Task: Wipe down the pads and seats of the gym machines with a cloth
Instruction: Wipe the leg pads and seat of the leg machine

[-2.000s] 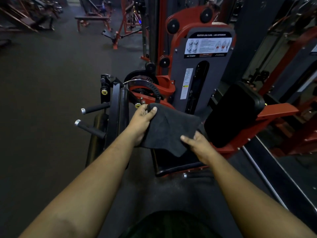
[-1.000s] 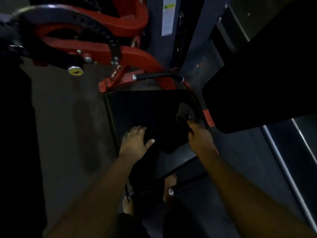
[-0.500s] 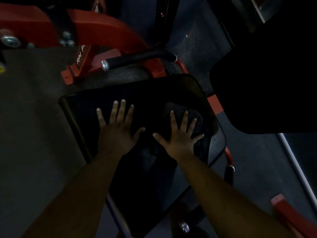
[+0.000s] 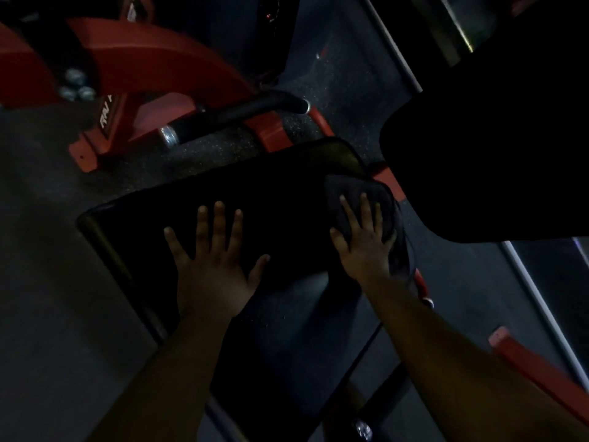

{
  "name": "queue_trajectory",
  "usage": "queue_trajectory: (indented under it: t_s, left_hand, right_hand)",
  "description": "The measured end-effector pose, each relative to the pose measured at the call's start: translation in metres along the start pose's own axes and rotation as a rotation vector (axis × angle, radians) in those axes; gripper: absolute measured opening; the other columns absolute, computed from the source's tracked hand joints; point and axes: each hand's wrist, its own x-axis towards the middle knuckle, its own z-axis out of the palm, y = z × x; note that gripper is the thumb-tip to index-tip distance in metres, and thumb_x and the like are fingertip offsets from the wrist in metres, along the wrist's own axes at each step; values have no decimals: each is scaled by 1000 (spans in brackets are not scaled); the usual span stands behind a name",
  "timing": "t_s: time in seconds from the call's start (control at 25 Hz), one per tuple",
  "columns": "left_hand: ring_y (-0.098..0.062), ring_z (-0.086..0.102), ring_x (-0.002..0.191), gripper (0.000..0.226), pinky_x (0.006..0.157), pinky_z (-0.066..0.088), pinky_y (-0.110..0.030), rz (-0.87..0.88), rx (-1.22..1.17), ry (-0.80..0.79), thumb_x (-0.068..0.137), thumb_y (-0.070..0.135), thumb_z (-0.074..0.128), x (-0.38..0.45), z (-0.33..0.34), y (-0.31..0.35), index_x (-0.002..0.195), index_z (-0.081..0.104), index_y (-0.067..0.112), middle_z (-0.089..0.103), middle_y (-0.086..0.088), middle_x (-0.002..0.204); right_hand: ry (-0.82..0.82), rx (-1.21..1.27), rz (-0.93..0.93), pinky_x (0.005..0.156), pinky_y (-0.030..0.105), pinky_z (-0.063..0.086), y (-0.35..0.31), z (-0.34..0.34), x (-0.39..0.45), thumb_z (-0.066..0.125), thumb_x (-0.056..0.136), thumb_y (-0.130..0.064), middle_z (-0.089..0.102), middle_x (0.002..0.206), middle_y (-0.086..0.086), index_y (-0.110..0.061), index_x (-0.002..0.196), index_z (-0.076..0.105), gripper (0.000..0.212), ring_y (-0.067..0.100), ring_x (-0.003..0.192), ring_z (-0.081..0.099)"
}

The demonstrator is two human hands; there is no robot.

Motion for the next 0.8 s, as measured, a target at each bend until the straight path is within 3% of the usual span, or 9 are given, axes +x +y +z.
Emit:
queue_trajectory:
  t_s: [0.12,0.24,0.32,0.48,0.6,0.72,0.8]
  left_hand:
    - [-30,-9,156,88,113,-4,-75,4,28,-30,93,78,5,-1,-3,1,162,2,24,-4,-10,170]
    - [-30,-9,156,88,113,-3,-75,-6,21,-48,92,78,4,0,-3,1,162,3,24,-6,-10,170]
    - [-30,-9,156,88,113,-4,-75,-4,7,-44,92,78,5,0,-4,2,162,4,24,-5,-10,170]
    - [-30,-12,156,88,113,-4,-75,0,-14,-57,92,78,6,0,-4,1,162,3,24,-7,-10,170]
    - [-30,-13,156,89,113,-5,-75,1,-9,-56,92,79,5,0,-3,0,162,1,24,-8,-10,169]
    - [-30,-11,156,87,113,-6,-75,2,-18,-51,94,78,11,1,-3,1,162,4,24,-5,-10,170]
    - [-30,-13,155,87,113,-5,-75,2,-12,-64,93,78,10,1,-3,0,162,2,24,-7,-10,169]
  right_hand:
    - [-30,60,218,113,74,11,46,16,-69,27,92,-75,-15,167,-14,-58,153,-2,70,17,154,-16]
    - [-27,145,401,110,77,13,30,26,-79,32,95,-70,-16,168,-10,-56,154,-2,70,22,154,-17]
    - [-21,146,398,111,77,7,5,22,-72,27,97,-69,-14,169,-7,-52,155,-3,68,26,154,-14]
    - [-36,138,162,112,73,1,-21,24,-91,27,93,-77,-10,168,-13,-55,155,-1,71,20,155,-13]
    - [-34,140,344,105,81,-1,3,17,-65,33,84,-88,-19,166,-15,-61,151,-5,82,20,153,-20]
    - [11,258,597,104,82,15,29,-1,-12,33,81,-90,-13,169,-7,-57,152,-5,88,31,155,-10]
    - [30,220,580,107,78,16,28,-2,-12,29,88,-82,-6,170,-3,-51,155,-4,81,34,155,-3]
